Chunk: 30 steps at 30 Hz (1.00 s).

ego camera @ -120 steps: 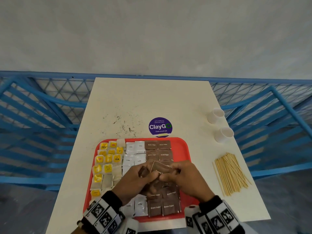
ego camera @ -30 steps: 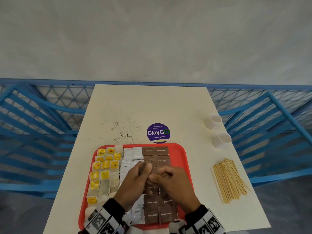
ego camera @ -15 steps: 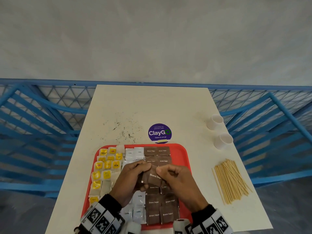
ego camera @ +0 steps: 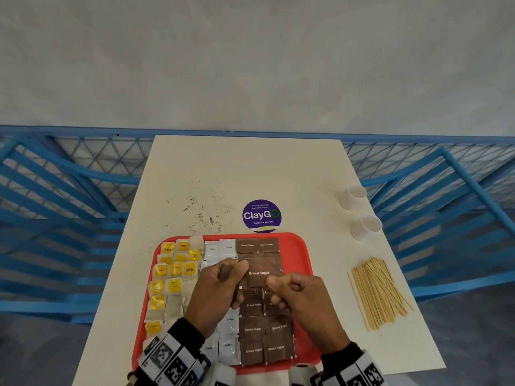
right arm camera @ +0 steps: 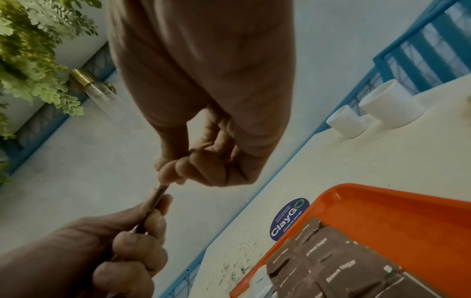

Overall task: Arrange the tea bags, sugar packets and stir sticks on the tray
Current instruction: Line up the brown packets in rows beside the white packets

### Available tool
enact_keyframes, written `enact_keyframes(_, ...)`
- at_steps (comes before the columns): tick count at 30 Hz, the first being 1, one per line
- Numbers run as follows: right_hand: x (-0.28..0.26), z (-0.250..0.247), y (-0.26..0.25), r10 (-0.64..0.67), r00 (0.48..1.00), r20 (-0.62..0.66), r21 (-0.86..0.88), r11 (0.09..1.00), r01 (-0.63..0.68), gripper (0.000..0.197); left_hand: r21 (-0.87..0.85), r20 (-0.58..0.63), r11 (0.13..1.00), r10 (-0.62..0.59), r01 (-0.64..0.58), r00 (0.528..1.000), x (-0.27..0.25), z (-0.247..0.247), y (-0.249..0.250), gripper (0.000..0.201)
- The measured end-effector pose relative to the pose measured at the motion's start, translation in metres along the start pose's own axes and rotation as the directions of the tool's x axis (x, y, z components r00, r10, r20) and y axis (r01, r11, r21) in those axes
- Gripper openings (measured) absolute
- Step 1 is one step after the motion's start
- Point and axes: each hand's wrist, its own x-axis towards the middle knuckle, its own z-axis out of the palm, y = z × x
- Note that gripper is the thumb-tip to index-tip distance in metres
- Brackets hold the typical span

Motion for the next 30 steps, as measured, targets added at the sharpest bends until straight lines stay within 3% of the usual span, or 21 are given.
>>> enact_keyframes(3,0.003,0.000,0.000,-0.031,0.999,-0.015,-0.014,0.999,0.031,0.024,0.014,0.006,1.000,-0.019,0.019,1.000,0.002,-0.001,-0.004,0.029)
enact_keyframes(9,0.013,0.005,-0.001,-0.062,0.996,-0.057,-0.004,0.998,0.062,0.010,0.006,0.131,0.997,-0.075,0.075,0.989,-0.001,-0.008,-0.005,0.004)
enact_keyframes(12,0.016,0.003,0.010,0.011,1.000,-0.014,-0.016,1.000,-0.011,0.008,0.024,0.128,0.992,-0.123,0.121,0.984,-0.001,-0.016,-0.014,0.015)
enact_keyframes(17,0.014,0.004,0.036,0.147,0.988,0.056,-0.068,0.987,-0.143,0.011,0.135,0.179,0.973,-0.211,0.189,0.961,-0.006,-0.031,-0.030,0.012)
enact_keyframes(25,0.007,-0.002,0.088,0.314,0.949,0.022,-0.334,0.897,-0.289,0.015,0.158,0.030,0.936,-0.324,0.316,0.946,-0.015,-0.068,-0.060,0.013)
enact_keyframes(30,0.007,0.008,0.110,0.325,0.943,-0.071,-0.387,0.863,-0.326,0.017,0.149,0.030,0.925,-0.359,0.351,0.933,-0.022,-0.083,-0.066,0.011)
